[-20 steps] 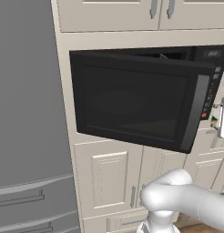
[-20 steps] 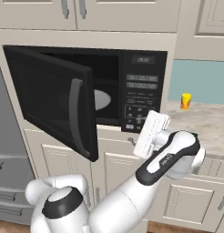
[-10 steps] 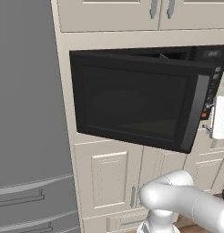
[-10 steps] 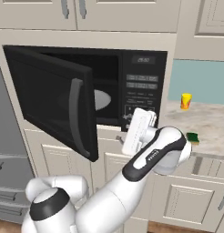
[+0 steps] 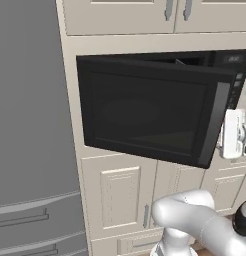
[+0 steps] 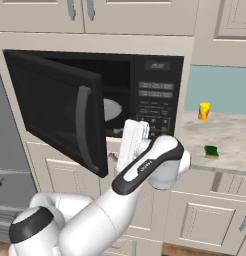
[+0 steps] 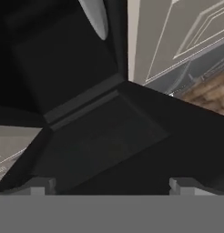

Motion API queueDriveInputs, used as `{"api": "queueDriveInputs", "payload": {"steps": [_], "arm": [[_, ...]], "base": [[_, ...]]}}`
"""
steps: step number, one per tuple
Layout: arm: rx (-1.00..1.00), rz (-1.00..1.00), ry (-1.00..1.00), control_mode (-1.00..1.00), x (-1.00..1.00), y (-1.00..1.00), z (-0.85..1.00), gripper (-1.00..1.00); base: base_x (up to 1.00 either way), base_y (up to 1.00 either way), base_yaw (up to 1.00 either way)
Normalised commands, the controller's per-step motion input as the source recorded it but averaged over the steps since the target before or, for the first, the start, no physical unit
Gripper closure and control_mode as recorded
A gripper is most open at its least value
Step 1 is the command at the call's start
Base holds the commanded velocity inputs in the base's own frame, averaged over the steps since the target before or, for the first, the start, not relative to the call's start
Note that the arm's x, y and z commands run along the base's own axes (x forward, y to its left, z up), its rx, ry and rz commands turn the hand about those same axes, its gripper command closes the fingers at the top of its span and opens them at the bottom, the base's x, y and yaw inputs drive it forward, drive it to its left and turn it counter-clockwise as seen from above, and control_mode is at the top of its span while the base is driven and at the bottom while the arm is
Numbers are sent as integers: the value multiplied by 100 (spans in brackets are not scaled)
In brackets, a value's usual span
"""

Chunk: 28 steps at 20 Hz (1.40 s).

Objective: Place the sponge inside the microwave to prepare for sanitizing.

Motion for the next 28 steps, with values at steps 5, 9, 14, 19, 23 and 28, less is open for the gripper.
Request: {"api": "queueDriveInputs", "payload": {"steps": [5,9,14,19,23,28], "arm": [[-12,14,-5,-100,-27,62,2,-100],[-14,11,-8,-100,-41,65,5,-100],[-10,5,-9,-100,-79,78,0,-100],[-4,0,-9,-100,-100,84,0,-100],[0,-2,-9,-100,-100,75,0,-100],[0,-6,-10,-100,-100,79,0,-100]], "base": [[0,0,0],[0,0,0],[0,0,0],[0,0,0],[0,0,0],[0,0,0]]}}
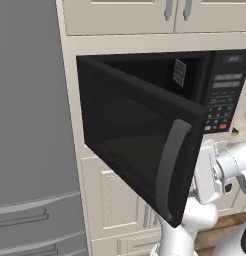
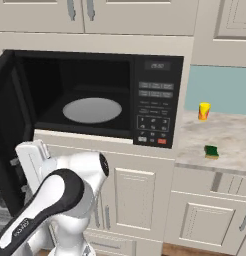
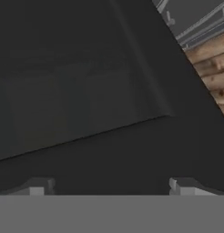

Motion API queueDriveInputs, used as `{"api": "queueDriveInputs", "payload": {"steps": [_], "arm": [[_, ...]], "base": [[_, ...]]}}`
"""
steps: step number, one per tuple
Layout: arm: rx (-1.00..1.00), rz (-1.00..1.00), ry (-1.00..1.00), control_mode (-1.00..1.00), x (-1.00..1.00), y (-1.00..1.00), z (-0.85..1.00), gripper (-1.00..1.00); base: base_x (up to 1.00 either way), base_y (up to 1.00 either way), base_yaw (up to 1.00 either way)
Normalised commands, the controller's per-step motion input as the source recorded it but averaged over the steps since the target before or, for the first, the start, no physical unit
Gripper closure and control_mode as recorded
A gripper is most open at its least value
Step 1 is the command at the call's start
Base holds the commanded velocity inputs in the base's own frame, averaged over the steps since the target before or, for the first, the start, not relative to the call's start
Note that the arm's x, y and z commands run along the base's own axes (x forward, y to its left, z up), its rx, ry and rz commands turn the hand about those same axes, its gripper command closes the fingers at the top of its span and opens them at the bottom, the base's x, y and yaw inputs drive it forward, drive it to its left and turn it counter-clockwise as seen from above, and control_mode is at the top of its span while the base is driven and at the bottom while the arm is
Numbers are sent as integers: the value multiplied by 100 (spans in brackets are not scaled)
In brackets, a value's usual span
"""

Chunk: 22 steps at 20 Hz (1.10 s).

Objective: Place the sponge inside the microwave to prepare for sanitizing.

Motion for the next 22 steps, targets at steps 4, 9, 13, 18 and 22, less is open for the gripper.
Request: {"api": "queueDriveInputs", "payload": {"steps": [4,9,13,18,22], "arm": [[0,-7,-10,-100,-100,80,0,-100],[0,-16,-11,-100,-96,76,-1,-100],[0,-24,-9,-100,-75,98,-17,-100],[0,-23,-7,-100,-63,82,-24,-100],[0,-21,0,-100,-16,25,-29,-100]], "base": [[0,0,0],[0,0,0],[0,0,0],[0,0,0],[0,0,0]]}}
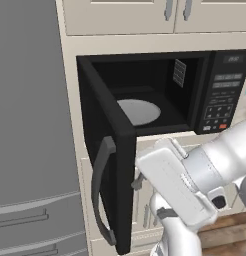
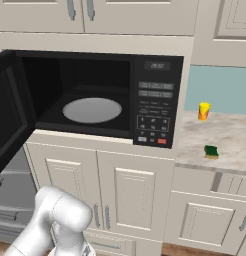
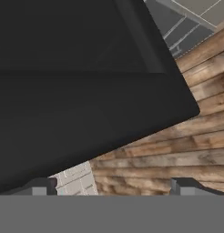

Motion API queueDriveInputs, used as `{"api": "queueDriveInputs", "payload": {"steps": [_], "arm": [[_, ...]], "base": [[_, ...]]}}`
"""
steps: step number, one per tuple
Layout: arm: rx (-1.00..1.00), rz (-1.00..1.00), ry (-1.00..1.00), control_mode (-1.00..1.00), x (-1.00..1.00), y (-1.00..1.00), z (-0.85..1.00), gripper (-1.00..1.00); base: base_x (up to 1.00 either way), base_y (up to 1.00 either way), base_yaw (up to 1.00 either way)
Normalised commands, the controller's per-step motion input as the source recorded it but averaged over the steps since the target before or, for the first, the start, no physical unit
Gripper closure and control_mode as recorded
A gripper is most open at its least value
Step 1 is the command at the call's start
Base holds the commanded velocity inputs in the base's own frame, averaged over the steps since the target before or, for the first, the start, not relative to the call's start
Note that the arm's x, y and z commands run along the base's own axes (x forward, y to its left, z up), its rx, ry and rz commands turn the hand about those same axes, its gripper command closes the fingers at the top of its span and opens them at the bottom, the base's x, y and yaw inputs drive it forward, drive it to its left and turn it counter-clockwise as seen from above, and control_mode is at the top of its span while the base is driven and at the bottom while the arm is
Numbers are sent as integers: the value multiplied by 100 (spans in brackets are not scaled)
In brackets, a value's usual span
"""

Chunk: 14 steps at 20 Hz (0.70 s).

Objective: Place the sponge inside the microwave to prepare for sanitizing.

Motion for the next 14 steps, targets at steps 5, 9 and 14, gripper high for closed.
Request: {"api": "queueDriveInputs", "payload": {"steps": [5,9,14], "arm": [[-2,-19,0,-100,0,8,-32,-100],[-1,-14,-1,-100,0,11,-34,-100],[0,-17,4,-100,42,-83,-26,-100]], "base": [[0,0,0],[0,0,0],[0,0,0]]}}
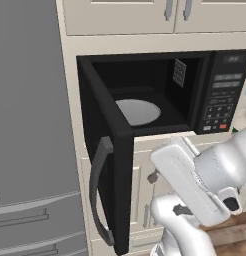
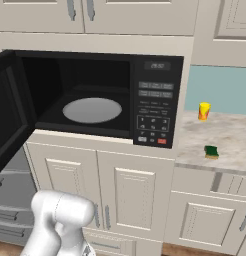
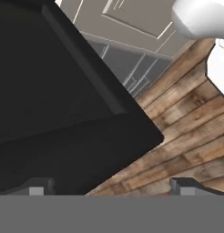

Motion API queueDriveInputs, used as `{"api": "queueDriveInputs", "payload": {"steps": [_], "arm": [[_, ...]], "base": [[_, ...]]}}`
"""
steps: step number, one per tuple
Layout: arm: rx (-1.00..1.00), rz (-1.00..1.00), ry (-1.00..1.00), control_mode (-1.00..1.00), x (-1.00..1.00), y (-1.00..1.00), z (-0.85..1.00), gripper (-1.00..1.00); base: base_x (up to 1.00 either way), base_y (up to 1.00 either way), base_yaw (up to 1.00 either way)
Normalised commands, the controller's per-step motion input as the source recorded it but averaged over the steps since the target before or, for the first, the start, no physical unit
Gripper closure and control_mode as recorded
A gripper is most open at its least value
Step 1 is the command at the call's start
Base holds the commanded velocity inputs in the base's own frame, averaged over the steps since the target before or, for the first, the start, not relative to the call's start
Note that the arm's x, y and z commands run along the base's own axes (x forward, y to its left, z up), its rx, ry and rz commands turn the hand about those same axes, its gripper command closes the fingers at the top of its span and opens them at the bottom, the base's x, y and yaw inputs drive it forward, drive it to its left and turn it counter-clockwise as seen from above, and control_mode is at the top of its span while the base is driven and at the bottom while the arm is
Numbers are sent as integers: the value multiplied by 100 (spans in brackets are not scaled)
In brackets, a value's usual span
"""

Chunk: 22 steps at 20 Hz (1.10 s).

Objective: Place the sponge inside the microwave to prepare for sanitizing.

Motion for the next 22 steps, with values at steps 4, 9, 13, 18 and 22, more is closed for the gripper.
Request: {"api": "queueDriveInputs", "payload": {"steps": [4,9,13,18,22], "arm": [[2,-4,3,-100,33,-71,-27,-100],[-5,-14,12,-100,43,-91,1,-100],[-25,-6,2,-100,5,-41,3,-100],[-18,-2,-13,-100,70,-100,-8,-100],[-35,14,-32,-100,100,-70,-12,-100]], "base": [[0,0,0],[0,0,0],[0,0,0],[0,0,0],[0,0,0]]}}
